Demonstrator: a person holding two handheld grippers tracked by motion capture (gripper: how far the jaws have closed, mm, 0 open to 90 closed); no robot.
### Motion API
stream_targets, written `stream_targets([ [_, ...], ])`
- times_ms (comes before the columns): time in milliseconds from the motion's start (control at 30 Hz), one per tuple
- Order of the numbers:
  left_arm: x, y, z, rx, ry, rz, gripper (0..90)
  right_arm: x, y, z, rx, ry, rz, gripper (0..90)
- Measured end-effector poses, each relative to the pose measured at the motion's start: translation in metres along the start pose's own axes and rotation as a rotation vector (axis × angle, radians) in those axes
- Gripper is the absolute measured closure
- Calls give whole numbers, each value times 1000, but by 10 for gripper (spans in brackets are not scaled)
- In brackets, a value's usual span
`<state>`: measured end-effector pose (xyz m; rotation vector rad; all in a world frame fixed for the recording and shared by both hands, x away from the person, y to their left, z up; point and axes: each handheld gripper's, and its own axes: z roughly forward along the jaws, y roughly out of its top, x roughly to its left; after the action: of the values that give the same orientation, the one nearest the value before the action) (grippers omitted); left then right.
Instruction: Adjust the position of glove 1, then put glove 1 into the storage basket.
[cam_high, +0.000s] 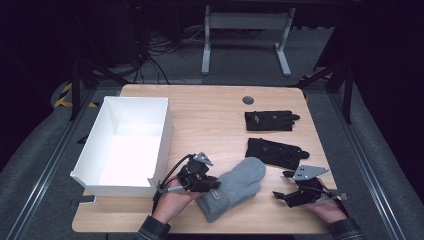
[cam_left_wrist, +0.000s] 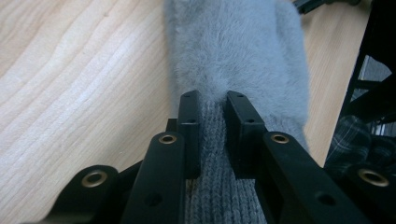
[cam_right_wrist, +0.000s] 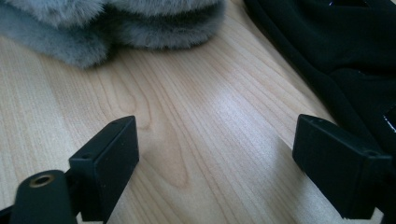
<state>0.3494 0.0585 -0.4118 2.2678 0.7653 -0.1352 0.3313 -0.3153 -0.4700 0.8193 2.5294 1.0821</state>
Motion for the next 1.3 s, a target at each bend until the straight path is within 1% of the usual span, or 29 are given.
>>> stream_targets([
  [67,-1,0,-2,-7,-4,-4,791,0,0,0,0,0,0,148],
  [133,-5,1,-11,-34,-21,-20,793,0,0,0,0,0,0,148],
  [167,-7,1,-15,-36,-31,-21,793,0,0,0,0,0,0,148],
  [200,-9,1,-19,-41,-31,-17,794,0,0,0,0,0,0,148],
  [267,-12,-2,-24,-37,-34,-30,794,0,0,0,0,1,0,148],
  [300,-13,-5,-26,-45,-35,-38,793,0,0,0,0,1,0,148],
  [367,-13,-11,-26,-43,-36,-51,793,0,0,0,0,1,0,148],
  [433,-10,-17,-21,-41,-15,-53,785,0,0,0,0,1,-1,148],
  [467,-10,-17,-21,-41,-15,-53,767,0,0,0,0,1,-1,148],
  [500,-10,-19,-17,-40,5,-30,725,0,0,0,0,0,-1,148],
  [533,-11,-19,-17,-41,17,-15,695,0,0,0,0,0,-1,148],
  [567,-11,-19,-17,-41,17,-15,657,0,0,0,0,0,-1,148],
  [600,-12,-17,-18,-51,30,2,657,0,0,0,0,0,-1,148],
  [633,-15,-15,-20,-65,45,23,574,0,0,0,0,0,-1,148],
  [700,-16,-11,-22,-80,44,45,498,0,0,0,0,0,-3,148],
  [733,-16,-9,-23,-92,45,64,460,0,0,0,0,1,-2,148],
  [767,-17,-8,-22,-99,51,83,426,0,0,1,0,0,-2,148],
  [800,-17,-6,-22,-104,63,94,403,0,0,1,-1,0,-2,148],
  [833,-18,-4,-20,-109,69,100,380,0,1,1,-1,-1,-2,148],
  [867,-18,-1,-19,-112,64,101,354,0,1,1,-1,-1,-1,148],
  [900,-19,1,-18,-105,58,102,342,0,1,1,0,-1,-2,147],
  [933,-19,4,-16,-100,58,115,335,0,1,1,0,-1,-1,148],
  [1000,-17,9,-12,-97,57,114,309,0,1,1,0,-2,-1,147],
  [1033,-15,11,-11,-90,65,120,308,0,1,1,0,-2,-1,147],
  [1067,-13,14,-8,-78,68,122,302,0,1,1,0,-2,-1,147],
  [1133,-10,17,-3,-80,60,126,265,0,1,1,0,-1,0,147],
  [1200,-9,21,3,-74,63,142,227,0,1,1,0,-2,-1,147],
  [1233,-9,23,6,-72,63,143,206,0,1,1,0,-2,-1,147],
  [1300,-9,27,13,-56,57,157,178,0,1,1,0,-2,-1,147],
])
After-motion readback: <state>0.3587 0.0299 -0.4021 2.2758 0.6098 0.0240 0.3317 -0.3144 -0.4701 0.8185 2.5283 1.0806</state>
